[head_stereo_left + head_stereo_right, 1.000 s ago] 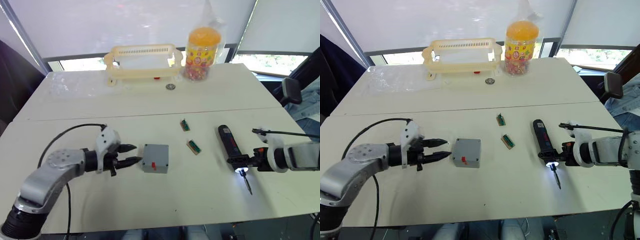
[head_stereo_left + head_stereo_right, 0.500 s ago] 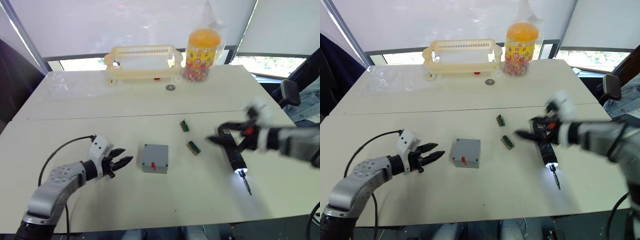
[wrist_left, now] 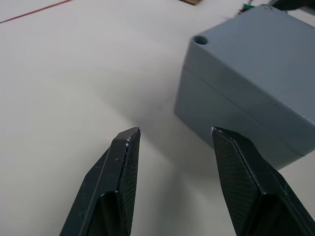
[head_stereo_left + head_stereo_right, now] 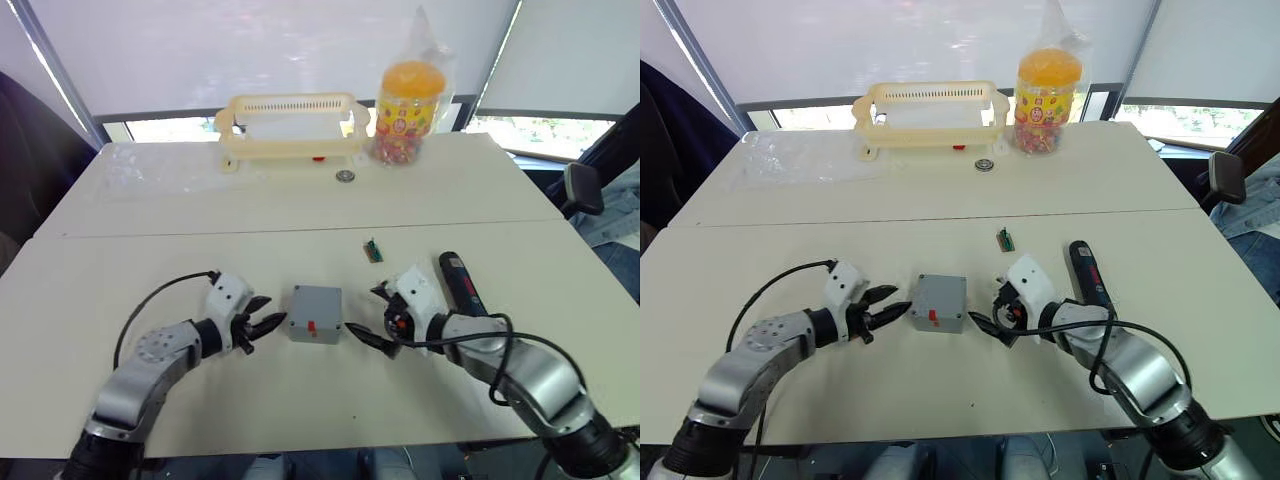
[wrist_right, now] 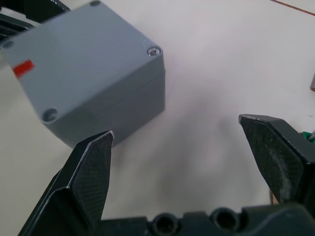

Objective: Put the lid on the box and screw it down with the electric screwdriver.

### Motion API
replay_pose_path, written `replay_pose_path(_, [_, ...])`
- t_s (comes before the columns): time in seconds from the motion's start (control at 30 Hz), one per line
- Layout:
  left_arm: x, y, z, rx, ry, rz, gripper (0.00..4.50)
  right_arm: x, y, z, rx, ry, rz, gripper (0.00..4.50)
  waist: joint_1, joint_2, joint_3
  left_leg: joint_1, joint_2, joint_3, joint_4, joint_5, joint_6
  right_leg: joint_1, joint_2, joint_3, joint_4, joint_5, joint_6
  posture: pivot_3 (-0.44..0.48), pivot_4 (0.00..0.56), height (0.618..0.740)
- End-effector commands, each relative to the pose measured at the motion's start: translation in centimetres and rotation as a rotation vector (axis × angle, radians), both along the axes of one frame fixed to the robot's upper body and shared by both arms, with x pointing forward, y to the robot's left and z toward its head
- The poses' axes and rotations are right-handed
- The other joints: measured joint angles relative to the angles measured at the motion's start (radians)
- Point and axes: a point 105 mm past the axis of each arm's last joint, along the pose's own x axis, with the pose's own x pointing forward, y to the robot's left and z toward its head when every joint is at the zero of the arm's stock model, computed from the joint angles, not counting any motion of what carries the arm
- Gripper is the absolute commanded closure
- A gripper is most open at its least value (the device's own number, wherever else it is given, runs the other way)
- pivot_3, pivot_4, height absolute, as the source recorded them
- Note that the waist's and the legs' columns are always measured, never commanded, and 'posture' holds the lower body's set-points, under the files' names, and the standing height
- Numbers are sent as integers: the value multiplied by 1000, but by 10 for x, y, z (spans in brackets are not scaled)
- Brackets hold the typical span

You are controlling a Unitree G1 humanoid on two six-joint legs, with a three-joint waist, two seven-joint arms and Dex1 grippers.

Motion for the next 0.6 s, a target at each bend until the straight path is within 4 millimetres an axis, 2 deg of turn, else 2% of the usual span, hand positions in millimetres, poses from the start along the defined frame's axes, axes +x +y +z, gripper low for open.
replay_pose_path(0.03, [8, -10, 7, 12, -53, -55, 2139, -1, 12, 6, 13, -51, 43, 36, 1, 0, 0, 0, 0, 0, 0, 0, 0, 0, 0, 0, 0, 0, 0, 0, 150, 740])
replay_pose_path(0.23, [28, -10, 9, 49, -88, -87, 2139, -16, 36, 3, 52, -20, 112, 36, -2, 0, 0, 0, -1, 0, 0, 0, 0, 0, 0, 0, 0, 0, 0, 0, 150, 740])
replay_pose_path(0.4, [42, -9, 11, 72, -112, -116, 2139, -24, 44, 2, 70, -4, 117, 36, -3, 0, 0, 0, -2, 0, 0, 0, 0, 0, 0, 0, 1, 0, 1, 0, 150, 740])
replay_pose_path(0.53, [53, -4, 10, 103, -130, -114, 2139, -28, 39, 6, 67, -2, 103, 36, -3, 0, 0, 0, -3, 0, 0, 0, 0, 0, 0, 0, 2, 1, 1, 0, 150, 740])
replay_pose_path(0.6, [56, 6, 12, 109, -136, -85, 2139, -29, 29, 15, 81, -4, 89, 36, -3, 0, 0, 0, -3, 0, 0, 0, 0, -1, 0, 0, 2, 1, 1, 0, 150, 740])
